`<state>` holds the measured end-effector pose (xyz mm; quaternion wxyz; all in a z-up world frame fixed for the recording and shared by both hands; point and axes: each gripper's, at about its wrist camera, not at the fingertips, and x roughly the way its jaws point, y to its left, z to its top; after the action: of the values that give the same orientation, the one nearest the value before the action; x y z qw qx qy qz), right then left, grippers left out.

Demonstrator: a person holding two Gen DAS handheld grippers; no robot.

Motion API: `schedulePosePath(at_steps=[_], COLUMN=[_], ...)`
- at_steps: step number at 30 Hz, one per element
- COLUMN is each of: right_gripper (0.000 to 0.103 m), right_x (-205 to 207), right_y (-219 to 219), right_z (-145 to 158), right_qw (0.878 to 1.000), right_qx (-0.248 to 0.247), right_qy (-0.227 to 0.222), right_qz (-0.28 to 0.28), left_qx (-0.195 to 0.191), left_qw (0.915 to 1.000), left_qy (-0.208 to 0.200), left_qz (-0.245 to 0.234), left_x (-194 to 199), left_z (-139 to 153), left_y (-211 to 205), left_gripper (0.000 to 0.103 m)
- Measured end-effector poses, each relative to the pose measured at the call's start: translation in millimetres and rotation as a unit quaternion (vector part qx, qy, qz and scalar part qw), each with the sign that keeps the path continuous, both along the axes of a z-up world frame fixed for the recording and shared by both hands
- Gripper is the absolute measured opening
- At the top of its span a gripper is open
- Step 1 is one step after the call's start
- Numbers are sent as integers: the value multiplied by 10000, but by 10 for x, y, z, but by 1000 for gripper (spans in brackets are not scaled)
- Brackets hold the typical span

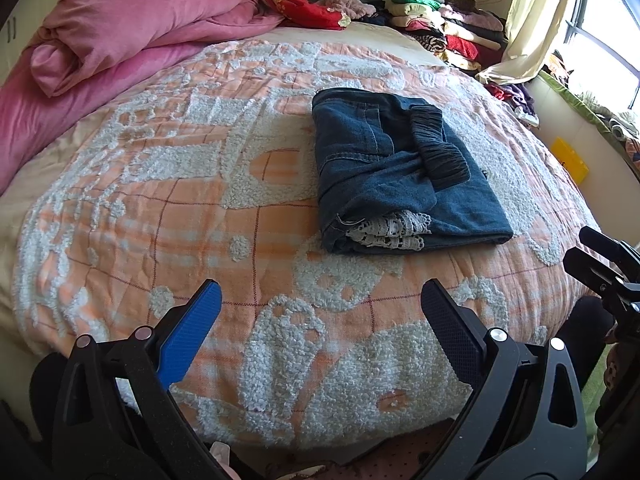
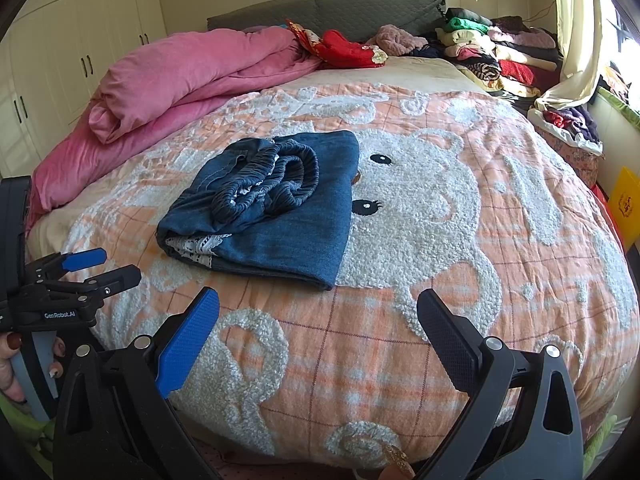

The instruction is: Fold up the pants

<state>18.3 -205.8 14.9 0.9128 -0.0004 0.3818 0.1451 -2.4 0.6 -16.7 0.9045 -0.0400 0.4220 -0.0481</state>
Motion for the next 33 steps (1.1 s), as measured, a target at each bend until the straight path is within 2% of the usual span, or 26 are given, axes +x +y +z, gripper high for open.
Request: schedulePosePath(at_steps=[33], right_gripper=[99], right_x=[-44], right_y=[3], right_z=[-9], right_qw=[9999], right_qx=[-48], right_qy=[2], right_qz=[-93], left_qx=[107], left_qw=[9998], left_qy=[105], left_qz=[126], left_x=[7], left_z=[-22], left_y=[64], left_gripper=[94])
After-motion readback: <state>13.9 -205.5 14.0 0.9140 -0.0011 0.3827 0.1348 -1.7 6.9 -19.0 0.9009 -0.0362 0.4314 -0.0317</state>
